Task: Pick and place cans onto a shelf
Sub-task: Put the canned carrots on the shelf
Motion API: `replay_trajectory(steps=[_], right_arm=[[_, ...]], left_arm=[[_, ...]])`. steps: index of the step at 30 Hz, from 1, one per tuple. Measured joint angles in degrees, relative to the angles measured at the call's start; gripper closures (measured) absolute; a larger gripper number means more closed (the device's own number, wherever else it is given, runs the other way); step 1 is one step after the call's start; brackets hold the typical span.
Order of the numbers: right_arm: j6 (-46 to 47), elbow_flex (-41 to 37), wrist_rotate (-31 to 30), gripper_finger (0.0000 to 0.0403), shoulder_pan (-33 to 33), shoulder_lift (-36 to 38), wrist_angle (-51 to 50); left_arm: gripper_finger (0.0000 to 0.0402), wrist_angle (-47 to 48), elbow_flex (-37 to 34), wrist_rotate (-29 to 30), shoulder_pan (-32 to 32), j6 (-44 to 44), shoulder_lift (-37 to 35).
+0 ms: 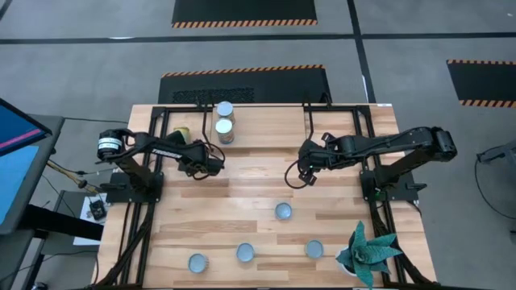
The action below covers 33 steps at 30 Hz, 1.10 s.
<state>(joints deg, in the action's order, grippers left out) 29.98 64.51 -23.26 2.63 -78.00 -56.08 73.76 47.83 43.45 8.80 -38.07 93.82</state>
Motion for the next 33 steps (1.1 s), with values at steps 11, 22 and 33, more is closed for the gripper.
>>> replay_trajectory(steps=[11,22,33], right_arm=[[0.57,0.0,0.01,0.0333,0.0,0.0,-0.01],[0.55,0.0,0.01,0.0333,0.0,0.0,-0.06],[0.09,0.0,0.01,0.0333,0.0,0.02,-0.25]], left_arm=[[0.027,-1.64,0.0,-0.53,3.34,2.52,0.02],[0.0387,-4.24,-1.86,-1.6,3.32,3.02,0.02],[0.0401,-1.27,3.43,-7.92,-1.78,1.06,-0.5]])
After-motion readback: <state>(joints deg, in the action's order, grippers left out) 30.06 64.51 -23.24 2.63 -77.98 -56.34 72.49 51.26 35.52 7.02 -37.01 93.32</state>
